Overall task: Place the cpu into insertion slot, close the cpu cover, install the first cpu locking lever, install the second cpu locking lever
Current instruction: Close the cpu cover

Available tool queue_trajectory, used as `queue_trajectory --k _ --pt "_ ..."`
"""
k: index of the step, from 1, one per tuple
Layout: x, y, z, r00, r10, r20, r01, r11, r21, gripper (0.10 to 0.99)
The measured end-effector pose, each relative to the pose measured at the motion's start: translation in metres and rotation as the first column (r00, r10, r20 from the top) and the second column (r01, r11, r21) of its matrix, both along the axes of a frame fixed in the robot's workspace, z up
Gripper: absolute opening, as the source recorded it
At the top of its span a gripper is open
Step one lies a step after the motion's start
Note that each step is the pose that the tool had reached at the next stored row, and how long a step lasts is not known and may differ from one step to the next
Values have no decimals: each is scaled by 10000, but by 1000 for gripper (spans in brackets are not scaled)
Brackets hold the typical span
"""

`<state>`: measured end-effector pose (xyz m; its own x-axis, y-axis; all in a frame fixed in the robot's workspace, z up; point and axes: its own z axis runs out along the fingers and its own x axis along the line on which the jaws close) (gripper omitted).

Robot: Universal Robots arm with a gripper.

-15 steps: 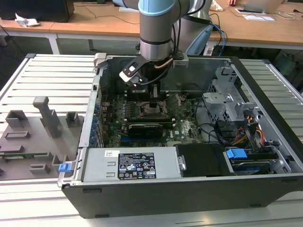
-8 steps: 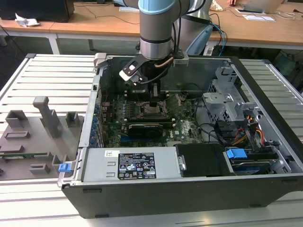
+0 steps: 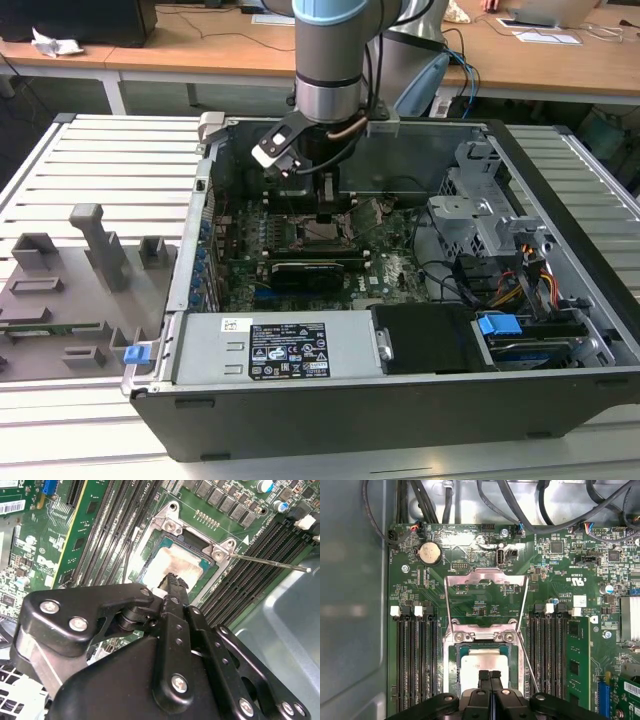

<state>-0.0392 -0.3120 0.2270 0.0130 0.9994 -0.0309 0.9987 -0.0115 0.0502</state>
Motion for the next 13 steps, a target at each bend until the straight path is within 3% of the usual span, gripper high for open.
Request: queue_trajectory --k 13 --pt "0 0 143 10000 1 2 -1 10000 3 106"
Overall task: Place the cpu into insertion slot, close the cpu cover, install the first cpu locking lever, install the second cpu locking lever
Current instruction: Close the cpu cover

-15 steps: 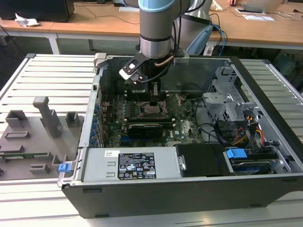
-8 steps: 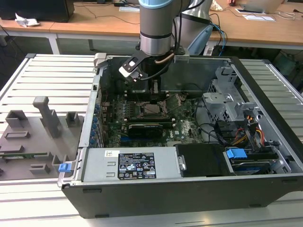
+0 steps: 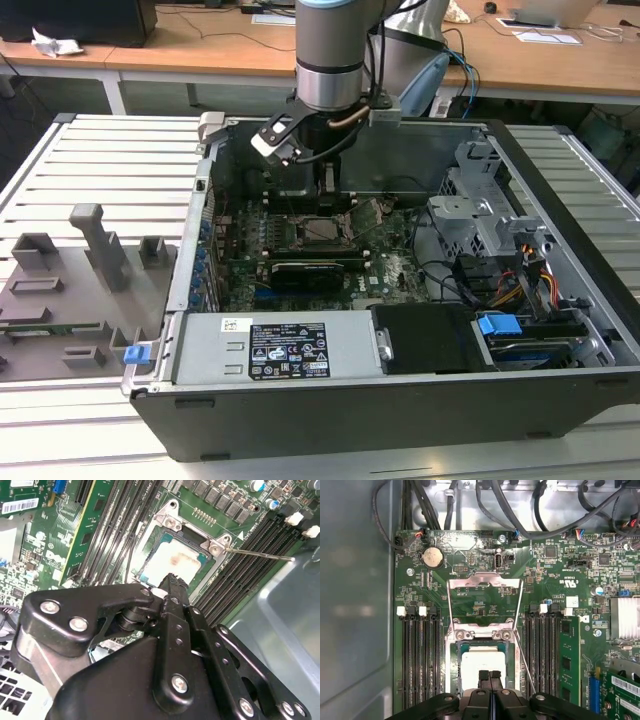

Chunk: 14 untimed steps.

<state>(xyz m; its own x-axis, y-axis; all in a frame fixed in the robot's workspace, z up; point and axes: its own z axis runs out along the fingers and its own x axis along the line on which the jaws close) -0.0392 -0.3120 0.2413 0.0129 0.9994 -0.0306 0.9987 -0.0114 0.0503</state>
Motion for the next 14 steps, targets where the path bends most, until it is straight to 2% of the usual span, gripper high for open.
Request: queue_trajectory --k 3,6,8,9,14 --pt "0 -9 2 10000 0 -3 0 10000 -4 106" --pt "-1 -66 1 10000 -3 -2 3 10000 1 106" --pt "-1 -69 11 10000 -3 -4 3 10000 2 106" --pt "-1 -69 33 10000 -4 -6 4 10000 8 106" --pt "2 -69 261 10000 -1 -13 1 10000 10 106"
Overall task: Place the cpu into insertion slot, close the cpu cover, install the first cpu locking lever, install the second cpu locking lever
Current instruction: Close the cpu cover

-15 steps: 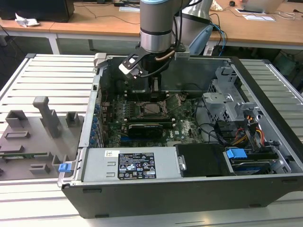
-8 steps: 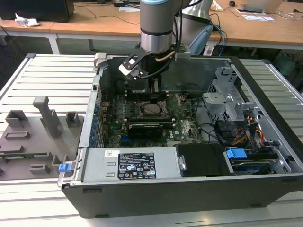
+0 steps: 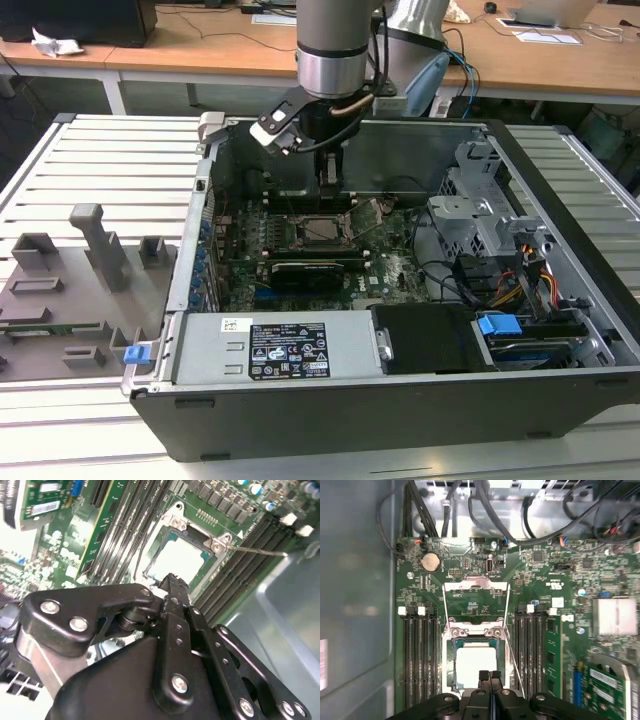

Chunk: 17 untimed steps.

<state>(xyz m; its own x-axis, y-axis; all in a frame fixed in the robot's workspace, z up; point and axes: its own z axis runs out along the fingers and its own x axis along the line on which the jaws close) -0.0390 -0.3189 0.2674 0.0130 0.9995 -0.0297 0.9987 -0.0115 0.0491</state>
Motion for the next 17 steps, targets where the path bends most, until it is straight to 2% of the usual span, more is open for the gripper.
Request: queue_trajectory --k 5,10,15,17 --pt "114 -1 11 9999 116 -52 -115 9999 35 106" --pt "301 0 7 9997 208 -119 -203 9991 379 106" --pt "388 1 -2 9973 727 -136 -721 9966 391 106" --pt "466 1 -11 9968 793 -137 -787 9961 393 106"
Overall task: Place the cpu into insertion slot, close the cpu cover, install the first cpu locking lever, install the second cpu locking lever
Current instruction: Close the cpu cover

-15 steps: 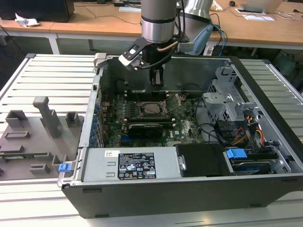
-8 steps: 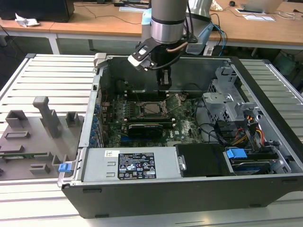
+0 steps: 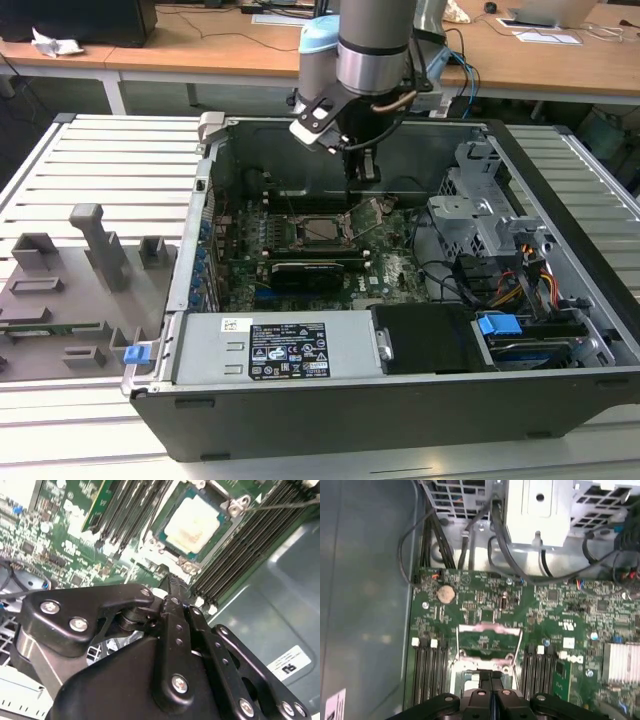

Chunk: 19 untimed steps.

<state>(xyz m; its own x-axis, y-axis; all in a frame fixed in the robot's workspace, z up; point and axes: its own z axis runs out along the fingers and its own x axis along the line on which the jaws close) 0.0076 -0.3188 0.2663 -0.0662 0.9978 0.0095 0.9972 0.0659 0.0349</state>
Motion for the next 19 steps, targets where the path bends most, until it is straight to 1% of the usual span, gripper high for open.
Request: queue_trajectory --k 2,5,10,11,13,15,19 --pt "44 2 -6 10000 -33 -1 33 10000 0 106" --pt "88 9 -22 9996 -278 0 278 9996 -1 106" --pt "208 17 -46 9995 -316 -3 316 9995 -2 106" --pt "239 17 -52 9995 -317 -8 317 9995 -2 106" --pt "291 19 -65 9995 -314 -34 314 9995 -9 106" --pt "322 18 -71 9995 -316 -42 315 9995 -38 106" --pt "373 18 -76 9995 -318 -41 318 9995 -52 106"
